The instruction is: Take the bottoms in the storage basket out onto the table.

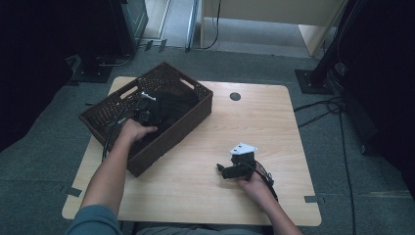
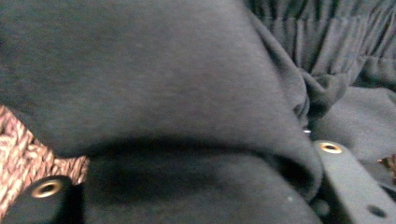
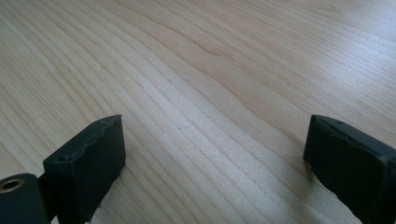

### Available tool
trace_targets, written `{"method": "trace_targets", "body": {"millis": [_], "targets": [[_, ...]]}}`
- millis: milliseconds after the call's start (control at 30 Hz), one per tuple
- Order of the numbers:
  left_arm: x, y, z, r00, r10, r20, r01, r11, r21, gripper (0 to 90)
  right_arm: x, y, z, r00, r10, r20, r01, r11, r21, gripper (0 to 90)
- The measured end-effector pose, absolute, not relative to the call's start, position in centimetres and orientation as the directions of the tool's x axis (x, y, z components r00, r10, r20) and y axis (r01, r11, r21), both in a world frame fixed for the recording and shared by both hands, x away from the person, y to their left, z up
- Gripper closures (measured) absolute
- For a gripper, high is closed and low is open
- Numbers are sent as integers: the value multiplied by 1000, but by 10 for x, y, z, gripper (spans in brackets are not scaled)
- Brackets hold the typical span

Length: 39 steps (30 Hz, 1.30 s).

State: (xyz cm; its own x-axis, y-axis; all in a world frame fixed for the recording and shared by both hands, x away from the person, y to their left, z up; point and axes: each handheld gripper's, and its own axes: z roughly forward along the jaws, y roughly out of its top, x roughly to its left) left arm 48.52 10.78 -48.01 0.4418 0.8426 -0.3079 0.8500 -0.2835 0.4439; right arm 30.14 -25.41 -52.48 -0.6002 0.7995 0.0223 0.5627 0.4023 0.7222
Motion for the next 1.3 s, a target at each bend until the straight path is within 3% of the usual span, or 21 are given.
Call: {"method": "trace_targets", "body": {"millis": [133,400,700,833,967,1133,1300], "targets": [[489,110,-473,429,826,-365,871,-271,410,636,301,-254,-525,-600,799,23,563,402,722,54],[495,127,-435,401,771,-494,873,-157,463,646,301,-254,-525,-598,801,24,564,399,722,53],[493,135,-386,419,758,-500,844,-121,523,646,301,-254,-525,-599,801,24,565,401,722,54],[489,138,-365,402,731,-551,840,-57,539,645,301,-254,-525,-598,801,26,566,399,722,55],[484,134,-343,423,737,-527,818,-60,572,644,301,-256,-524,-594,804,29,570,395,721,56],[470,116,-308,474,770,-428,767,-121,630,641,303,-263,-521,-574,816,65,592,360,721,143],[457,100,-289,516,754,-406,733,-144,665,639,302,-271,-515,-557,826,85,608,337,719,142]]}}
